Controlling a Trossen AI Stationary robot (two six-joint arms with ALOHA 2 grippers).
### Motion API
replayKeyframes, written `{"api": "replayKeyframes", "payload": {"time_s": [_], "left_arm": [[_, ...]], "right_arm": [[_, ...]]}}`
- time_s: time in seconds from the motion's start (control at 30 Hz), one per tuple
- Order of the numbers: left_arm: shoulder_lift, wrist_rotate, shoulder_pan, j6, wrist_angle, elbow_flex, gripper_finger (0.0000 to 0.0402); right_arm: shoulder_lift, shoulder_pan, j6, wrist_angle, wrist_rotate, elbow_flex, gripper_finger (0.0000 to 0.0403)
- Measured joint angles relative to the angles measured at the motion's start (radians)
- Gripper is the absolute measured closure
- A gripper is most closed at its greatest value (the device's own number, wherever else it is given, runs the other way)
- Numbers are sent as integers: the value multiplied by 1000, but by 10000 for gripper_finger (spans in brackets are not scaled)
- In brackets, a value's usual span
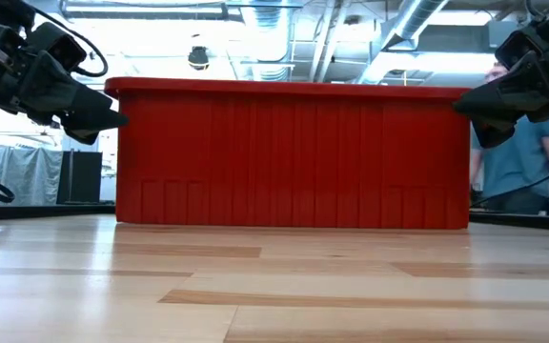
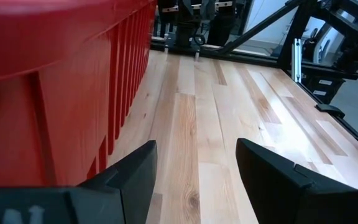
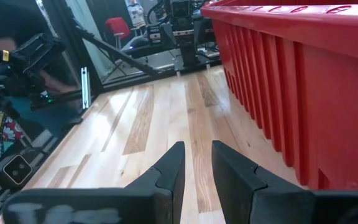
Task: Pick and place slides into bin
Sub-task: Return to Home Position
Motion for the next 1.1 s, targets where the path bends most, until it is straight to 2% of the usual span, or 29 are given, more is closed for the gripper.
{"api": "replayKeyframes", "payload": {"time_s": [1.1], "left_arm": [[0,0,0,-12,0,0,191]], "right_arm": [[0,0,0,0,0,0,332]]}}
